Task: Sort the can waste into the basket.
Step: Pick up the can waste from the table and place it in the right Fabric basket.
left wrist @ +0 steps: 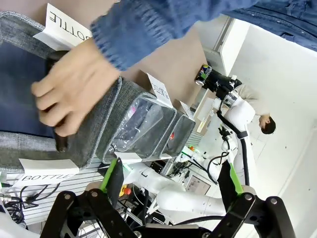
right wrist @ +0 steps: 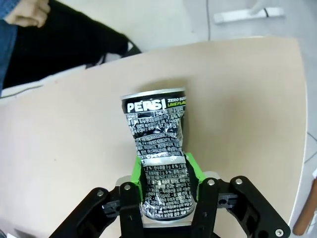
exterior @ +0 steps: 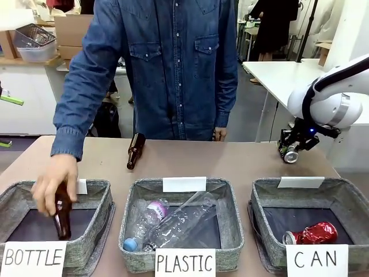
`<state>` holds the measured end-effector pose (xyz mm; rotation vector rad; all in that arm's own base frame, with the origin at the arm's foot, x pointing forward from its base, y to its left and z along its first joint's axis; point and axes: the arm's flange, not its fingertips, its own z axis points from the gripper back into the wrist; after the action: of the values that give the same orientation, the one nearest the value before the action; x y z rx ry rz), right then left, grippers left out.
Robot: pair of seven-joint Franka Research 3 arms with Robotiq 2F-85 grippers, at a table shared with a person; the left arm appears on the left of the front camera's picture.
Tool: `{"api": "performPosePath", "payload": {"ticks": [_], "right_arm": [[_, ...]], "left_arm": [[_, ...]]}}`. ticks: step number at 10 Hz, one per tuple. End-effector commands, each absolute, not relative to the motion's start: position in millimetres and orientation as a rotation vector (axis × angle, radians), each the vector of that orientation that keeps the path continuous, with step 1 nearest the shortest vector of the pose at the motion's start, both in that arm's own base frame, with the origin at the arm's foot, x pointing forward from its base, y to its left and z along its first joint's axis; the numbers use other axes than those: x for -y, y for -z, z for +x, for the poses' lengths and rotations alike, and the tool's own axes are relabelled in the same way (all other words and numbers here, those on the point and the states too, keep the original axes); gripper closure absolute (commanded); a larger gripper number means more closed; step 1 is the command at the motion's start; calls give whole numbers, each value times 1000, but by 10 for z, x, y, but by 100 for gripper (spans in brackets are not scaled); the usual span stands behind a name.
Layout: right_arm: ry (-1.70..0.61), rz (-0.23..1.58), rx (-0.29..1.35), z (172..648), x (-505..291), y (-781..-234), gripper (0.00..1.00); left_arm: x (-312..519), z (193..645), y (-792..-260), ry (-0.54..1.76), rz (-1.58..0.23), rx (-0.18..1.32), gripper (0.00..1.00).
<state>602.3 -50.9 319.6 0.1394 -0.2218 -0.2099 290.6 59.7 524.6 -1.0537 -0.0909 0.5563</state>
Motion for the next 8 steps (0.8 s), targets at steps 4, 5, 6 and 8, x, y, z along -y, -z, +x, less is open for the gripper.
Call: {"api": "performPosePath", "payload": {"ticks": [4,5,6,8], "right_arm": [[204,170,241,5993,500,-3254,100],[201,179,249,5976,487,-3262,100],[200,183,257,5942,489,-3266,100],[203,221,280,5863,549,-3376,100]], "left_arm": [[-1507,2515,-5714,-588,-873,190,0],[-1739,2386,-5804,-598,-859,220,0],[-1811,2319,-5827,-580,-857,225,0],[-1751,2373,-5774,-541,-949,221,0]]}}
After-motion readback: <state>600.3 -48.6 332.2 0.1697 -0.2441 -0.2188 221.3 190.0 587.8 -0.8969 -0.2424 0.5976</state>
